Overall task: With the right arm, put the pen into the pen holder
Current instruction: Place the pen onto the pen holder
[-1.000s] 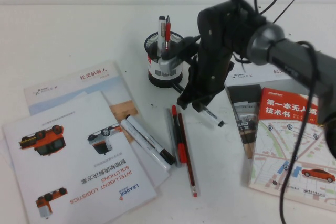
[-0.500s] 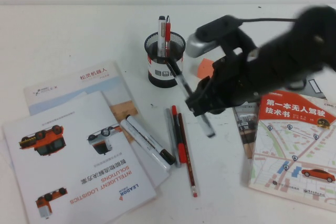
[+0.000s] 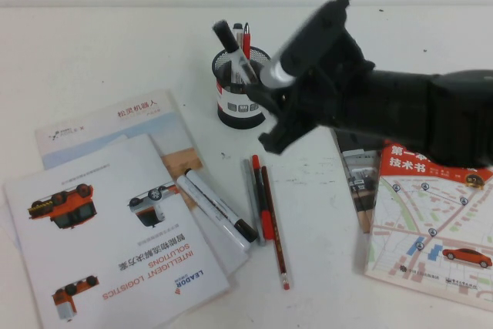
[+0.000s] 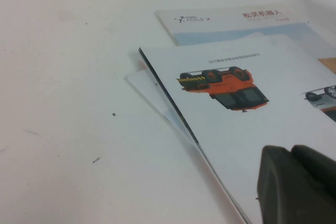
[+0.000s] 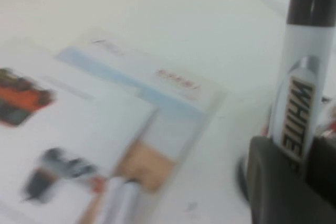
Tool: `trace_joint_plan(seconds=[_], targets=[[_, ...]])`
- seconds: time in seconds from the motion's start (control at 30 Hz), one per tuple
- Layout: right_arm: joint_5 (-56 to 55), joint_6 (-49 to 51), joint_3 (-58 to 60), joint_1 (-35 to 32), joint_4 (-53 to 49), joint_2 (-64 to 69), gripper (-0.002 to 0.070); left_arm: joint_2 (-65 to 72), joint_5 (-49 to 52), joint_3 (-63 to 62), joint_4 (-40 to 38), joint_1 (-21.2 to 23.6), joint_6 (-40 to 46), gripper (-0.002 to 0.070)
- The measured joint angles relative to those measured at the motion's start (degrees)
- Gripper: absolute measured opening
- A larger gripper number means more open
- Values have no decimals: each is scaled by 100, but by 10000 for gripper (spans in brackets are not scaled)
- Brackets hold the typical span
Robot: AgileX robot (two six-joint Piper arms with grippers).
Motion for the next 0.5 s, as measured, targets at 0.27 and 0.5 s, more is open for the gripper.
trace_joint_plan(seconds=[0.27, 0.5], targets=[[-1878, -568, -461, -1, 159, 332, 102, 0, 0, 0, 0, 0, 0, -3], [-4335, -1882, -480, 443, 221, 286, 102, 0, 0, 0, 0, 0, 0, -2]])
